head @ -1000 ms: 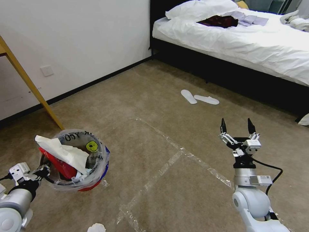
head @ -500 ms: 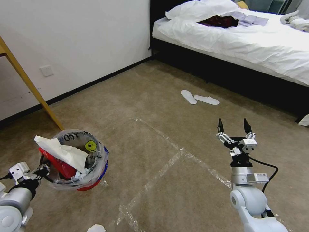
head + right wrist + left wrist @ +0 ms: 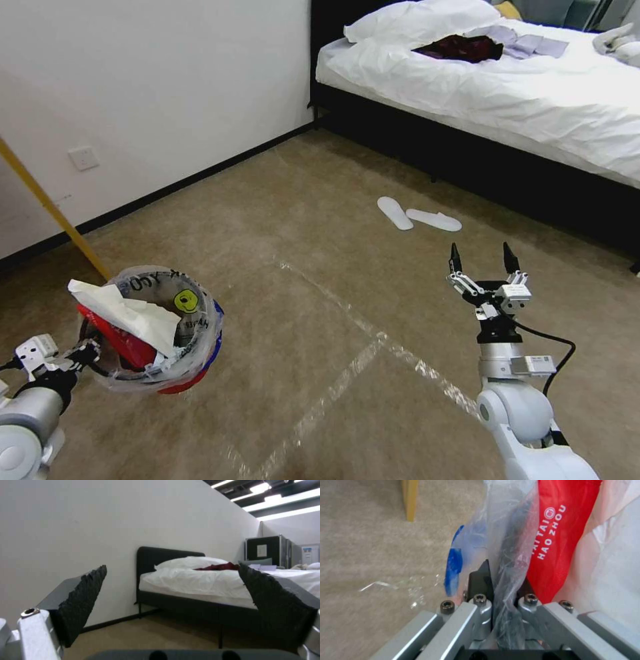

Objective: Pick up the trash bin and place the garbage on the floor into it.

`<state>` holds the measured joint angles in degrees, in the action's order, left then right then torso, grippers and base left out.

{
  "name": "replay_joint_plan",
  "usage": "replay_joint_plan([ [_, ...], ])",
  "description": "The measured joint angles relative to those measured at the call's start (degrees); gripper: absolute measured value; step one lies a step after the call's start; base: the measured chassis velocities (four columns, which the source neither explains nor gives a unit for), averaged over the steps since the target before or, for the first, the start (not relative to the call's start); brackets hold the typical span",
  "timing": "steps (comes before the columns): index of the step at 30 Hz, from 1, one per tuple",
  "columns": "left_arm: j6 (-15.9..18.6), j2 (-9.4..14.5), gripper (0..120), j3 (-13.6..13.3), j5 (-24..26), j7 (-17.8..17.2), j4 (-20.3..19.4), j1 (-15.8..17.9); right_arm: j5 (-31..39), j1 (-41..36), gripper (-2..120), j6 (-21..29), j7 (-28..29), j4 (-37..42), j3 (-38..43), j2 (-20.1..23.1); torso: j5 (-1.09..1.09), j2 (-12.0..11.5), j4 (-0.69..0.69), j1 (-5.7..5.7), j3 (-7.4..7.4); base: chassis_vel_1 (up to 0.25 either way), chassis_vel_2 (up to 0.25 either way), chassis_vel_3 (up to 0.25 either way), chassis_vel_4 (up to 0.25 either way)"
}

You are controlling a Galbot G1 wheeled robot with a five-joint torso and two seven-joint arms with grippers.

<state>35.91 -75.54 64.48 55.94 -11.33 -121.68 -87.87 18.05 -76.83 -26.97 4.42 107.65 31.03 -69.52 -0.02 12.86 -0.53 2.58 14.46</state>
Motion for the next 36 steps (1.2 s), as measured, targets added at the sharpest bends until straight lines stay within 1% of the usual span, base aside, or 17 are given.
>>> replay_joint_plan([
  [2, 0.0, -0.1, 3, -0.1, 0.0, 0.0, -0.1, 0.0, 0.0, 0.0, 100, 0.0, 0.0, -0.1, 0.0, 0.1, 0.03, 0.0, -0.01, 0.0, 0.0, -0.205, 0.195, 0.189, -0.189],
  [6, 0.0, -0.3, 3, -0.1, -0.1, 0.0, -0.1, 0.0, 0.0, 0.0, 100, -0.2, 0.0, -0.2, 0.0, 0.1, 0.01, 0.0, -0.01, -0.01, -0.01, -0.186, 0.18, 0.191, -0.199],
  [7, 0.0, -0.4, 3, -0.1, -0.2, 0.0, -0.1, -0.1, 0.0, 0.0, 100, -0.3, 0.0, -0.2, 0.0, 0.1, 0.02, 0.0, 0.02, 0.0, 0.0, -0.179, 0.203, 0.185, -0.205],
  [9, 0.0, -0.4, 3, -0.1, -0.2, 0.0, -0.2, -0.2, 0.0, -0.1, 100, -0.3, -0.1, -0.2, 0.0, 0.1, 0.02, 0.0, 0.01, 0.0, 0.0, -0.188, 0.203, 0.197, -0.215],
  [10, 0.0, -0.4, 3, -0.1, -0.2, 0.0, -0.3, -0.2, 0.0, 0.0, 100, -0.4, -0.1, -0.2, 0.0, 0.0, -0.02, 0.0, -0.01, -0.01, -0.01, -0.205, 0.204, 0.207, -0.189],
  [13, 0.0, -0.5, 3, -0.1, -0.2, 0.0, -0.5, -0.3, 0.0, 0.0, 100, -0.4, -0.1, -0.2, -0.1, 0.0, 0.03, 0.0, -0.01, 0.0, -0.01, -0.2, 0.194, 0.206, -0.182],
  [17, 0.0, -0.6, 3, 0.0, -0.3, 0.0, -0.7, -0.4, 0.0, 0.0, 100, -0.4, -0.1, -0.2, -0.2, -0.1, 0.01, 0.0, 0.01, -0.01, -0.01, -0.204, 0.198, 0.212, -0.191],
  [36, 0.0, -0.9, 3, 0.1, -0.4, 0.0, -1.0, -0.5, -0.4, 0.1, 100, -0.6, -0.2, -0.3, -1.1, -0.3, 0.02, 0.0, 0.0, -0.01, -0.01, -0.176, 0.19, 0.186, -0.195],
])
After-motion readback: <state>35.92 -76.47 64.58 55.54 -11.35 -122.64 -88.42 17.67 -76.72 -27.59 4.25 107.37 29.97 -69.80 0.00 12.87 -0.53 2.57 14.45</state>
